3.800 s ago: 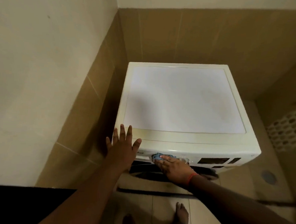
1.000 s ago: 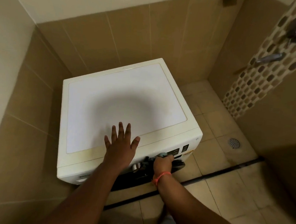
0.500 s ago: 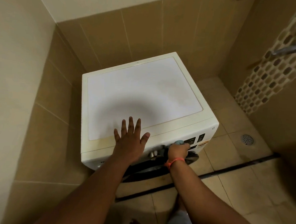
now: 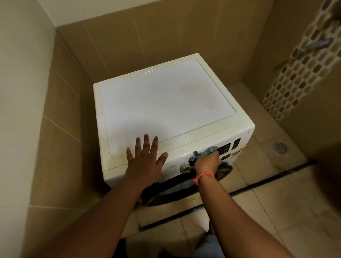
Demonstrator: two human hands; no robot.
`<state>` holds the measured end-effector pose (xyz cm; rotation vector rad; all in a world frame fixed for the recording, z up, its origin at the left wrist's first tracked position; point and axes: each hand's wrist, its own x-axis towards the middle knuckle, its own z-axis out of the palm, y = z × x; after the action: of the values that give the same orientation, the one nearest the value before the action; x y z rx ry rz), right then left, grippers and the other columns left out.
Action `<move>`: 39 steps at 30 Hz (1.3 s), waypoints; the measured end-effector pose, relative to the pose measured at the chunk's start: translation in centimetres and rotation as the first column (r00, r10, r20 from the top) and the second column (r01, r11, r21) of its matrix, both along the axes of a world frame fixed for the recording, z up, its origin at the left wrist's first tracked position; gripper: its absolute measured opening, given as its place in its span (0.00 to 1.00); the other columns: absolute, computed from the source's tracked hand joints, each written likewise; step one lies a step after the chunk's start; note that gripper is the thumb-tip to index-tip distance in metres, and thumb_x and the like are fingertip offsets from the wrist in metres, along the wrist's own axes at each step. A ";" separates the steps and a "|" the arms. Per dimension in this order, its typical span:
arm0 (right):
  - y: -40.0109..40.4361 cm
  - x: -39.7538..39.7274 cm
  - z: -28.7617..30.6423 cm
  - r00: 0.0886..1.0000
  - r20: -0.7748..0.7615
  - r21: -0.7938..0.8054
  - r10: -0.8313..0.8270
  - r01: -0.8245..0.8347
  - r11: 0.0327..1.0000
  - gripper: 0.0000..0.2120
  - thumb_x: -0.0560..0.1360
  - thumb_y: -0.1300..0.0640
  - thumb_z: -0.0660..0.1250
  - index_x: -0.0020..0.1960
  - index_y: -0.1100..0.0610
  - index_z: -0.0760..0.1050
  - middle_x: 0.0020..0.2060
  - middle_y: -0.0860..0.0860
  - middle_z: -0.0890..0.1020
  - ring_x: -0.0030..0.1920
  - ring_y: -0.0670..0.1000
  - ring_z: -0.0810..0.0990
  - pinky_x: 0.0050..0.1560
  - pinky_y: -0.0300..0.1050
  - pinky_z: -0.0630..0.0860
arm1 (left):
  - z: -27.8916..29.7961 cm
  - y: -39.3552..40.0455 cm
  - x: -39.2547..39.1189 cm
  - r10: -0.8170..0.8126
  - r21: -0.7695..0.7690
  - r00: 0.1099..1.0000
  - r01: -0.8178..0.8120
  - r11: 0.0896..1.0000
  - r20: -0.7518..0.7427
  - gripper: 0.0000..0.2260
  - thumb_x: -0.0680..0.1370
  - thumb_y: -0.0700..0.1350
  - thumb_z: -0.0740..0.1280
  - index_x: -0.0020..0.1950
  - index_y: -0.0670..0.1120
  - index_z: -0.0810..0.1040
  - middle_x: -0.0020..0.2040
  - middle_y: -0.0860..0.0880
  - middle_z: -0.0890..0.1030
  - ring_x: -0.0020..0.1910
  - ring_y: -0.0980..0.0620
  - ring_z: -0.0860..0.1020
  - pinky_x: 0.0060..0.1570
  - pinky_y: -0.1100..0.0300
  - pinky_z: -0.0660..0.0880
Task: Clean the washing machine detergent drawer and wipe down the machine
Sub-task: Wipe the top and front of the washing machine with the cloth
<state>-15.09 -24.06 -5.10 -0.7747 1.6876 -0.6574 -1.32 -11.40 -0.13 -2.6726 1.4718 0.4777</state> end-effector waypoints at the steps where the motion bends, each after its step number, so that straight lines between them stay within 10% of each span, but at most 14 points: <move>1: 0.1 -0.4 -0.1 0.999 0.026 0.016 0.027 -0.027 1.000 0.20 0.79 0.58 0.59 0.70 0.54 0.62 0.67 0.57 0.69 0.59 0.51 0.74 0.36 0.28 0.62 | -0.1 0.2 0.1 0.000 0.004 1.000 0.000 1.000 0.005 0.35 0.75 0.69 0.34 0.79 0.56 0.34 0.80 0.48 0.34 0.78 0.44 0.34 0.74 0.39 0.37; 2: -0.6 -1.1 -1.0 0.997 0.006 0.060 0.072 -0.072 0.996 0.20 0.80 0.55 0.58 0.72 0.55 0.62 0.69 0.56 0.69 0.60 0.48 0.74 0.44 0.28 0.68 | -0.3 0.2 0.2 0.000 0.007 1.000 0.000 1.000 0.009 0.35 0.75 0.68 0.34 0.79 0.56 0.34 0.80 0.48 0.34 0.78 0.44 0.34 0.74 0.39 0.37; 5: -2.8 -1.9 -2.9 0.595 -0.450 0.227 0.666 -0.645 0.730 0.22 0.81 0.51 0.60 0.73 0.58 0.66 0.71 0.55 0.70 0.71 0.54 0.68 0.67 0.45 0.67 | -0.5 0.1 0.3 -0.005 0.008 1.000 0.005 1.000 0.017 0.35 0.75 0.69 0.34 0.78 0.56 0.34 0.80 0.48 0.34 0.78 0.44 0.34 0.73 0.39 0.37; 6: -3.5 -2.0 -2.8 0.661 -0.403 0.252 0.633 -0.585 0.771 0.20 0.81 0.53 0.60 0.71 0.59 0.68 0.69 0.55 0.72 0.69 0.54 0.71 0.66 0.45 0.69 | -0.6 0.0 0.3 -0.007 0.008 1.000 0.006 1.000 0.019 0.35 0.74 0.69 0.34 0.78 0.56 0.34 0.80 0.48 0.34 0.78 0.44 0.34 0.73 0.39 0.37; 9: -5.1 -2.8 -1.3 0.995 0.102 0.201 0.024 -0.044 0.979 0.16 0.81 0.60 0.57 0.67 0.63 0.70 0.60 0.58 0.76 0.51 0.53 0.78 0.46 0.43 0.79 | -0.9 -0.6 0.3 -0.012 0.006 1.000 0.012 1.000 0.026 0.37 0.72 0.69 0.31 0.79 0.55 0.34 0.80 0.48 0.35 0.78 0.43 0.35 0.73 0.39 0.38; 13: -5.2 -2.5 0.4 0.529 0.701 0.234 -0.478 0.463 0.855 0.06 0.79 0.66 0.56 0.51 0.56 0.67 0.37 0.50 0.72 0.30 0.42 0.73 0.32 0.32 0.71 | -1.3 -1.8 0.1 0.000 0.021 1.000 -0.001 1.000 0.031 0.37 0.73 0.69 0.33 0.79 0.55 0.35 0.80 0.47 0.36 0.79 0.43 0.36 0.74 0.39 0.40; 17: -6.7 -3.0 -0.5 0.836 0.417 0.098 -0.358 0.350 0.932 0.19 0.76 0.63 0.57 0.41 0.40 0.55 0.37 0.39 0.60 0.37 0.35 0.67 0.42 0.30 0.67 | -1.4 -4.1 -0.7 0.043 0.030 0.999 -0.043 0.999 0.007 0.37 0.73 0.69 0.32 0.79 0.54 0.36 0.80 0.47 0.37 0.79 0.43 0.37 0.74 0.38 0.41; 20: -8.6 -5.3 -2.6 0.990 0.050 0.001 -0.134 0.134 0.991 0.15 0.79 0.67 0.55 0.41 0.47 0.63 0.37 0.47 0.66 0.34 0.45 0.66 0.29 0.29 0.68 | -0.9 -6.8 -2.0 0.029 0.022 1.000 -0.029 0.999 0.001 0.38 0.71 0.69 0.30 0.79 0.55 0.35 0.80 0.48 0.36 0.79 0.44 0.36 0.74 0.39 0.40; 23: -10.6 -6.2 -2.8 0.989 -0.150 -0.059 -0.015 0.006 0.998 0.09 0.78 0.66 0.57 0.57 0.61 0.68 0.53 0.57 0.72 0.49 0.56 0.74 0.52 0.39 0.73 | -0.2 -10.0 -3.0 0.040 -0.001 0.999 -0.040 0.999 -0.009 0.39 0.71 0.69 0.29 0.79 0.54 0.36 0.80 0.47 0.37 0.79 0.44 0.36 0.75 0.38 0.40; 28: -12.3 -7.1 -2.0 0.987 -0.158 -0.365 -0.040 -0.021 0.931 0.09 0.77 0.70 0.57 0.53 0.59 0.68 0.55 0.54 0.67 0.50 0.48 0.71 0.55 0.37 0.68 | 0.5 -14.0 -4.3 0.072 -0.004 0.997 -0.072 0.997 -0.012 0.38 0.71 0.68 0.30 0.80 0.53 0.37 0.81 0.48 0.38 0.79 0.44 0.37 0.75 0.38 0.43; 35: -18.0 -10.5 -4.9 0.999 -0.006 0.121 -0.045 0.046 0.992 0.14 0.75 0.71 0.53 0.55 0.57 0.67 0.51 0.60 0.77 0.46 0.62 0.81 0.48 0.61 0.81 | 0.4 -16.5 -5.9 0.089 0.032 0.996 -0.088 0.996 -0.015 0.38 0.71 0.68 0.29 0.80 0.54 0.37 0.81 0.48 0.38 0.79 0.44 0.38 0.75 0.39 0.42; 39: -18.8 -10.9 -5.2 0.993 0.104 0.239 -0.060 0.033 0.970 0.13 0.76 0.71 0.55 0.56 0.57 0.66 0.44 0.60 0.78 0.36 0.60 0.81 0.36 0.58 0.82 | 0.1 -17.0 -6.1 0.110 0.050 0.994 -0.109 0.993 -0.015 0.37 0.73 0.67 0.32 0.80 0.53 0.38 0.81 0.47 0.39 0.79 0.44 0.38 0.75 0.39 0.42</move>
<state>-25.99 -42.86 -10.34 -0.5212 1.6505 -0.5093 -7.45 -28.38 -0.07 -2.7277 1.3040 0.5390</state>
